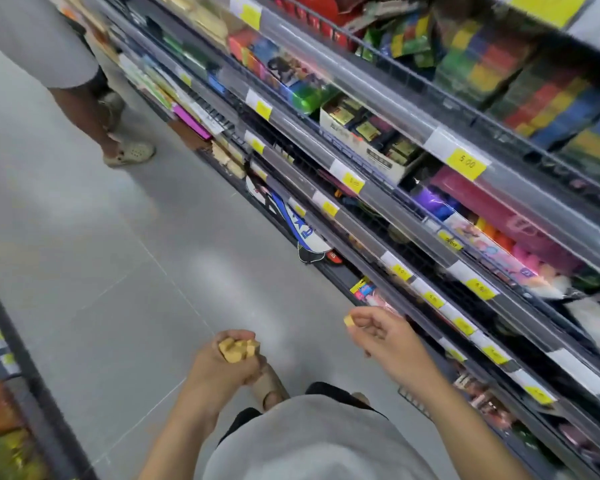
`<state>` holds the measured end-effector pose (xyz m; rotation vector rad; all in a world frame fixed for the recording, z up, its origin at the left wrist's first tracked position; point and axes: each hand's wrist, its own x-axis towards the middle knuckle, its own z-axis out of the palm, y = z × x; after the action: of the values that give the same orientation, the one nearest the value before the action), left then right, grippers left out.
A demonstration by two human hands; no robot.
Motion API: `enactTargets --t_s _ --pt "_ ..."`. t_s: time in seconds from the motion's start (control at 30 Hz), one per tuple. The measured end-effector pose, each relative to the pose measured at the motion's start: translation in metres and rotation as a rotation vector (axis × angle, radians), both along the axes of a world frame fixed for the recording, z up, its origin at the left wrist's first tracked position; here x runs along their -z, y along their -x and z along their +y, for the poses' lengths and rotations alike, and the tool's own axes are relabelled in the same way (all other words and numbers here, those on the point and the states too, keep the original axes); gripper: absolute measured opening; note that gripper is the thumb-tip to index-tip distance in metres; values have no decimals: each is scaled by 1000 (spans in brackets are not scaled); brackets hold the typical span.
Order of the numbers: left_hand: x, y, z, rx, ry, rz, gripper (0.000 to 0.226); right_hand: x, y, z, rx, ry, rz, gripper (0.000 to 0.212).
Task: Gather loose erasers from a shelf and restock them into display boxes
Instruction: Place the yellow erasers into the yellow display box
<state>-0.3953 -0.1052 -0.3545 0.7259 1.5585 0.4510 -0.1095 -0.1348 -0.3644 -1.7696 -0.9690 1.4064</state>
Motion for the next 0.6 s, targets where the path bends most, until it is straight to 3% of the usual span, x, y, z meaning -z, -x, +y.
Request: enactTargets --t_s 0.33,0.6 --pt "-13 89 116 -89 -49 -58 42 11 64 64 -17 132 -33 13" --pt "-18 110 208 -129 -87 -48 51 25 86 172 -40 108 3 13"
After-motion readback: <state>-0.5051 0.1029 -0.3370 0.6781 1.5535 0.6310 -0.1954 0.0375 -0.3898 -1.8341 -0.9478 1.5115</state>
